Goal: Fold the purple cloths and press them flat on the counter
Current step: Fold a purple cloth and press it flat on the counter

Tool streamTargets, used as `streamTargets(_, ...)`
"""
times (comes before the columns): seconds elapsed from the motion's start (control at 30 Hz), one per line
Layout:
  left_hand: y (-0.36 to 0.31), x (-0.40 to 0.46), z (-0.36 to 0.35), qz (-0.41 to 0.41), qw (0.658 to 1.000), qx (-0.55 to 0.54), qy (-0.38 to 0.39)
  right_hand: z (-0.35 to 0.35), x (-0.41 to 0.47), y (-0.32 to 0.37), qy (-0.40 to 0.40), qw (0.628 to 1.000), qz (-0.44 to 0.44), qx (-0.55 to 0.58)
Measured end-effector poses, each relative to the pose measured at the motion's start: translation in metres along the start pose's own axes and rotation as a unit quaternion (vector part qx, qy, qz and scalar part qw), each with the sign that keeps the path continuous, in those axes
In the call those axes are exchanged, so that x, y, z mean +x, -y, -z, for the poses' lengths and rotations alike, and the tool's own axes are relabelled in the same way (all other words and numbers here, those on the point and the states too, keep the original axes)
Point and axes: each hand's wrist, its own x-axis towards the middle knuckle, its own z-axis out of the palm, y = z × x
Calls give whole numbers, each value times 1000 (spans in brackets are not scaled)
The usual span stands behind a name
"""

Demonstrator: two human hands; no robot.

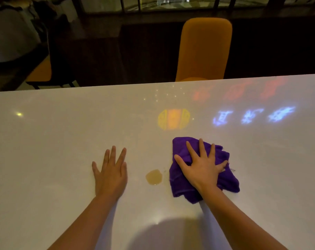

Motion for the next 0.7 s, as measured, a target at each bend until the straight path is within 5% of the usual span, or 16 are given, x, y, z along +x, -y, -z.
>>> streamTargets(0.23,-1,-3,0,-2,1000,18,-4,-36,-55,61,11,987,159,-19)
streamTargets(0.37,0,-3,2,2,1000,4,2,0,-24,-22,-18,998,29,-44)
streamTargets(0.47,0,-3,1,3,1000,4,2,3,3,-1,-34,996,-76,-8)
streamTargets(0.6,0,-3,-2,-8,1000,0,-22,-38,-38,75,-18,993,116,12)
streamTargets(0.7,3,-3,-3,-9,1000,-7,-28,-38,-63,32,-38,984,175,-21)
